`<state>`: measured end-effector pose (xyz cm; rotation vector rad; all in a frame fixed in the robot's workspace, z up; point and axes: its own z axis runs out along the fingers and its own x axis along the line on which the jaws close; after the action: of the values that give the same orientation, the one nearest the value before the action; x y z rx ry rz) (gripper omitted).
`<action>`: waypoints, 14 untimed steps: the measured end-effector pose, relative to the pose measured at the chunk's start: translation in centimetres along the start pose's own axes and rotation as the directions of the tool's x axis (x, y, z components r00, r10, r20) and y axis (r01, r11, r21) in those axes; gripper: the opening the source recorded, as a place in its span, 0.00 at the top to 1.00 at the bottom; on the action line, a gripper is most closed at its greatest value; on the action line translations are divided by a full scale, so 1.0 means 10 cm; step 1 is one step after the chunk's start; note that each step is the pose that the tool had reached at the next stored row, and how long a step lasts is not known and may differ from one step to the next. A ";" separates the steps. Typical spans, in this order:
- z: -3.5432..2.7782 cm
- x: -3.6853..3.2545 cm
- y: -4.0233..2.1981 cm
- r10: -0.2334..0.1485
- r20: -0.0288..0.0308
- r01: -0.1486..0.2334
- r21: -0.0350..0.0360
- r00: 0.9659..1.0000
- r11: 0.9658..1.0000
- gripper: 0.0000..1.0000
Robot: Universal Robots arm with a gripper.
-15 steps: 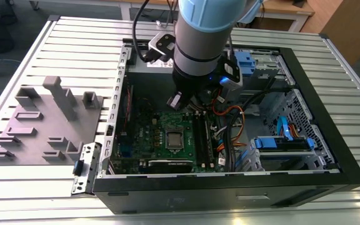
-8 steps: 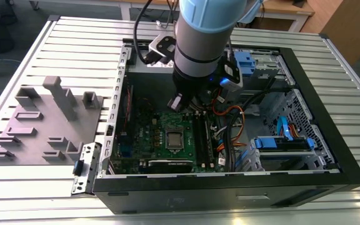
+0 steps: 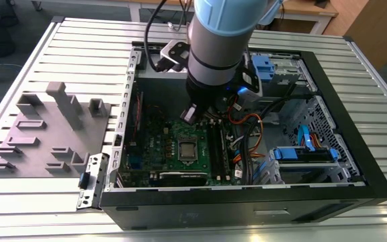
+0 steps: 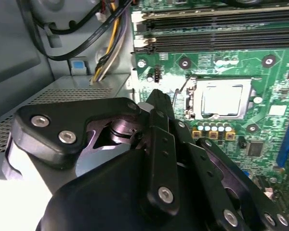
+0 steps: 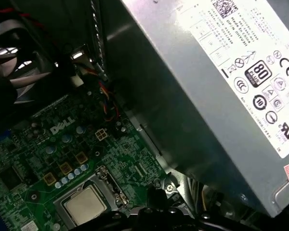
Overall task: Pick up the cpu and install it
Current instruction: 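Install the first cpu locking lever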
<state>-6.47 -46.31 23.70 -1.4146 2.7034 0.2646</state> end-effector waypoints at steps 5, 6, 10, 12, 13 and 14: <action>-0.014 0.048 -0.051 0.000 -0.017 0.000 0.006 1.000 1.000 0.89; -0.017 0.060 -0.064 0.001 -0.021 -0.001 0.007 1.000 1.000 0.89; -0.032 0.120 -0.122 0.002 -0.032 -0.002 0.009 1.000 1.000 0.89; -0.038 0.146 -0.143 0.002 -0.034 -0.002 0.008 0.999 1.000 0.89; -0.040 0.155 -0.151 0.003 -0.035 -0.002 0.008 0.999 1.000 0.89; -0.039 0.161 -0.156 0.003 -0.036 -0.002 0.008 0.999 1.000 0.89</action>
<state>-6.10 -48.56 23.66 -1.4277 2.7321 0.2303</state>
